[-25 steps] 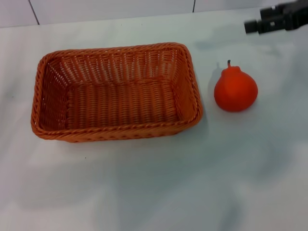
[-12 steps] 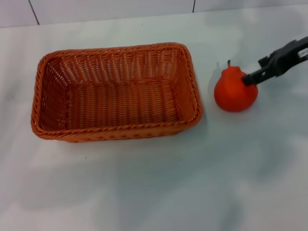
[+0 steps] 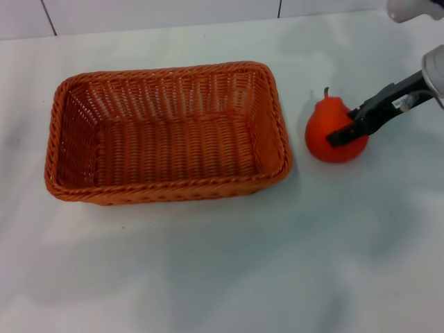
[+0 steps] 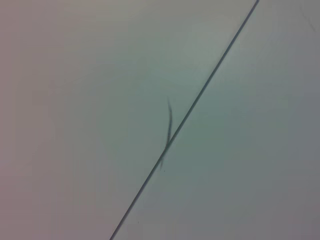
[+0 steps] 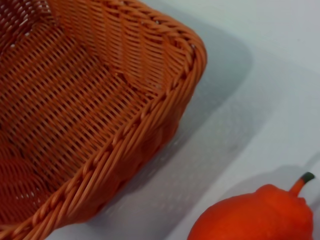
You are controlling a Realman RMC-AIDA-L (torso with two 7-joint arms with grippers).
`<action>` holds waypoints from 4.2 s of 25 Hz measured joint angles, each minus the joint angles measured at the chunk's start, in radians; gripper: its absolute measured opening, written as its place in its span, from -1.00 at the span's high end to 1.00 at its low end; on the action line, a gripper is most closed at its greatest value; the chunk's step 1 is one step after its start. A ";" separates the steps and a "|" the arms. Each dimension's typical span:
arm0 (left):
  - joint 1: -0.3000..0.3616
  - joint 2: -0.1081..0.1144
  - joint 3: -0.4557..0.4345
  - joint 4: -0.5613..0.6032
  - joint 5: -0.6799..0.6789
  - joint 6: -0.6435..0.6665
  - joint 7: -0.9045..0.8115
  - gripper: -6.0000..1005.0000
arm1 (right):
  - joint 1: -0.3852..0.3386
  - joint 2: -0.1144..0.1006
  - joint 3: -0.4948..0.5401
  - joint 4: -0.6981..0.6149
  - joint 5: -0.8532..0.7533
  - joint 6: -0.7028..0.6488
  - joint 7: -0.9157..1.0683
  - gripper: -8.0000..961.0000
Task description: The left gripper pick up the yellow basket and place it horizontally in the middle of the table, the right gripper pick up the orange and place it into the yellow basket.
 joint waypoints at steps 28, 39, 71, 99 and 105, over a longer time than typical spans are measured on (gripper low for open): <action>0.001 -0.003 -0.001 0.000 -0.011 0.002 -0.026 -0.56 | -0.054 -0.045 0.256 -0.007 0.295 0.006 -0.115 0.50; 0.000 -0.003 -0.001 -0.020 -0.012 0.002 -0.026 -0.56 | -0.077 0.094 0.186 0.058 0.973 -0.044 -0.399 0.69; 0.012 -0.007 -0.022 -0.072 -0.080 0.025 0.092 -0.56 | -0.248 0.105 0.079 0.647 1.845 -0.032 -1.395 -0.97; 0.003 -0.016 -0.100 -0.467 -0.288 0.255 0.964 -0.55 | -0.266 0.103 0.181 0.723 2.023 0.031 -1.566 -0.97; 0.004 -0.016 -0.100 -0.474 -0.288 0.271 0.963 -0.55 | -0.266 0.105 0.190 0.728 2.023 0.032 -1.567 -0.96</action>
